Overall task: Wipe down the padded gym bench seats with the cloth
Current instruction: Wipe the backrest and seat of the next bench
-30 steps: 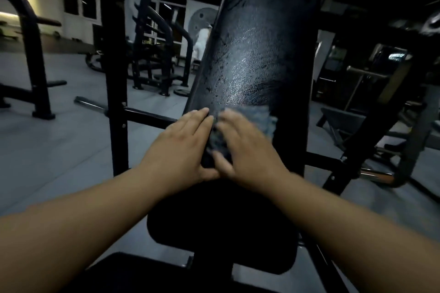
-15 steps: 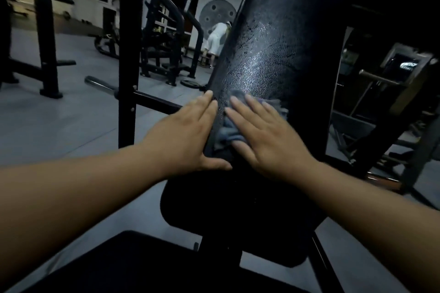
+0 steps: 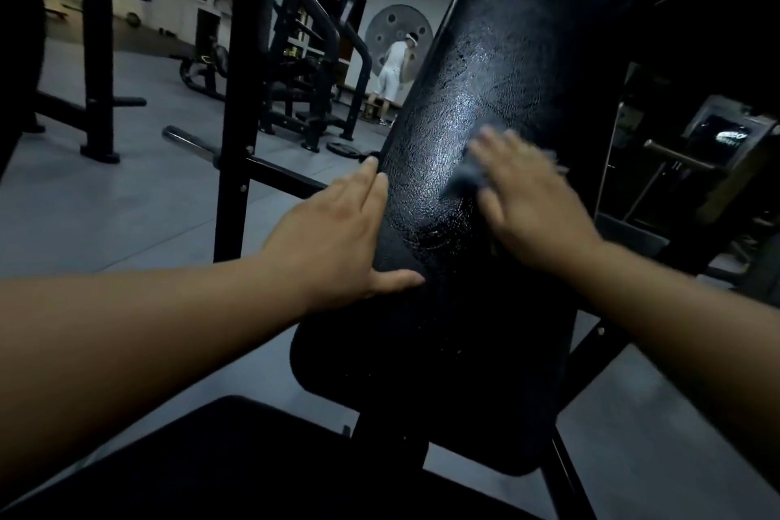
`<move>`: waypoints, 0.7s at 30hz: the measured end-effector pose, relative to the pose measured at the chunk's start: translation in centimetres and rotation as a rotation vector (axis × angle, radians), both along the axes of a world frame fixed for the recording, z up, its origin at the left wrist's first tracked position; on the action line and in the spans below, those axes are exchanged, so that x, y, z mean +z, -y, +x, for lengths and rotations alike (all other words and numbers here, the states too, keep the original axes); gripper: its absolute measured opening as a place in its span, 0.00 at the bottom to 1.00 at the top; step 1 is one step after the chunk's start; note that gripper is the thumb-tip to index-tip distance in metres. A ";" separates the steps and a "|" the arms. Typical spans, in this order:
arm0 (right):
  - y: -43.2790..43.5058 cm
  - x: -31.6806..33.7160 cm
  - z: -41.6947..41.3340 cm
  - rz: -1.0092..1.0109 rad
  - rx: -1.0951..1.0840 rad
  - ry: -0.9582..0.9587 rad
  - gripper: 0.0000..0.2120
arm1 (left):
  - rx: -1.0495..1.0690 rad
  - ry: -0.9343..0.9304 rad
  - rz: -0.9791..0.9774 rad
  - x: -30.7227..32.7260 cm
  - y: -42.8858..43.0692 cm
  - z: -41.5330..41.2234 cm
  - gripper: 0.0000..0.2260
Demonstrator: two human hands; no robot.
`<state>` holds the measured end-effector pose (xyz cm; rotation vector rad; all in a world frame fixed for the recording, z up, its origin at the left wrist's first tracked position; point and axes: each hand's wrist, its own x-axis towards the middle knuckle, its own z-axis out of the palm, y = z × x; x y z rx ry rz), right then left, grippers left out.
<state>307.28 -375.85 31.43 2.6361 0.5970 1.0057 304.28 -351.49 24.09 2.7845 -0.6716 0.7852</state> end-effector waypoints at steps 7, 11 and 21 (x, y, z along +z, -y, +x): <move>-2.3 -8.4 -6.2 -0.033 0.071 -0.066 0.28 | -0.054 0.022 0.054 -0.5 0.2 0.0 0.58; 4.0 -7.0 -7.1 0.069 -0.034 -0.006 0.28 | -0.043 0.081 0.126 -0.9 0.5 0.3 0.59; 4.2 -11.3 -11.2 -0.099 0.079 -0.026 0.25 | -0.135 0.084 0.139 -1.3 -0.3 0.8 0.58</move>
